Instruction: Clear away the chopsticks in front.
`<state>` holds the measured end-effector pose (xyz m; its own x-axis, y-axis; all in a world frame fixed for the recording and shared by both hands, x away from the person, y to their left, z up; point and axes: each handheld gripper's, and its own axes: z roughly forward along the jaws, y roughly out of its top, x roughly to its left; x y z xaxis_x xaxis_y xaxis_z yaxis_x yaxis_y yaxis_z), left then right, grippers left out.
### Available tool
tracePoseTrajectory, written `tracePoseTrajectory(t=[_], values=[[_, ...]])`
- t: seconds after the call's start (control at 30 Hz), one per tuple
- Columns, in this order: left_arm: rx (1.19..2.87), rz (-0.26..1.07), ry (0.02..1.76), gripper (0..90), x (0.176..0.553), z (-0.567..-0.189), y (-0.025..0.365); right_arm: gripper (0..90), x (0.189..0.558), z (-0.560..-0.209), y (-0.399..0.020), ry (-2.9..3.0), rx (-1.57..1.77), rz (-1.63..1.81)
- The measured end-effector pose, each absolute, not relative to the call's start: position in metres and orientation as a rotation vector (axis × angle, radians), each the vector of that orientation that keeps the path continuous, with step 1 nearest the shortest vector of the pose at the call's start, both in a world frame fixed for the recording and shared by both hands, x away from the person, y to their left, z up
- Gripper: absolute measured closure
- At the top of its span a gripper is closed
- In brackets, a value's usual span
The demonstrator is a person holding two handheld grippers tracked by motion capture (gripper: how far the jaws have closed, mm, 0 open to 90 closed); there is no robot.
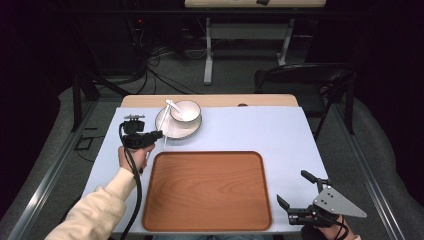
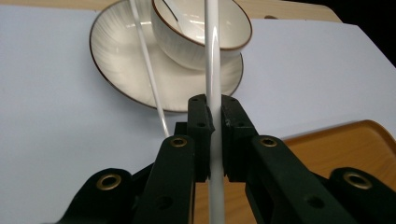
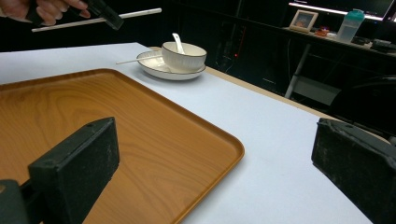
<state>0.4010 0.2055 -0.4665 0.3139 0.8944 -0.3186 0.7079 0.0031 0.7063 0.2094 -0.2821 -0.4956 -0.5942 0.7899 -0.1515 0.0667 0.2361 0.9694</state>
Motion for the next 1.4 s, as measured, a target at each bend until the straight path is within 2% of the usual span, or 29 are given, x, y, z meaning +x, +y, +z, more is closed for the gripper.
tracePoseTrajectory(t=[0.57,0.93,1.4], values=[[1.710,0.186,1.434,84.1,0.339,-0.497,0.191,0.2,0.209,-0.496,-0.282,1.861,0.779,1.407],[1.697,0.140,1.516,84.0,0.323,-0.526,0.192,0.2,0.209,-0.496,-0.282,1.862,0.779,1.406],[1.748,0.186,1.589,83.9,0.314,-0.542,0.186,0.3,0.208,-0.495,-0.282,1.871,0.770,1.403]])
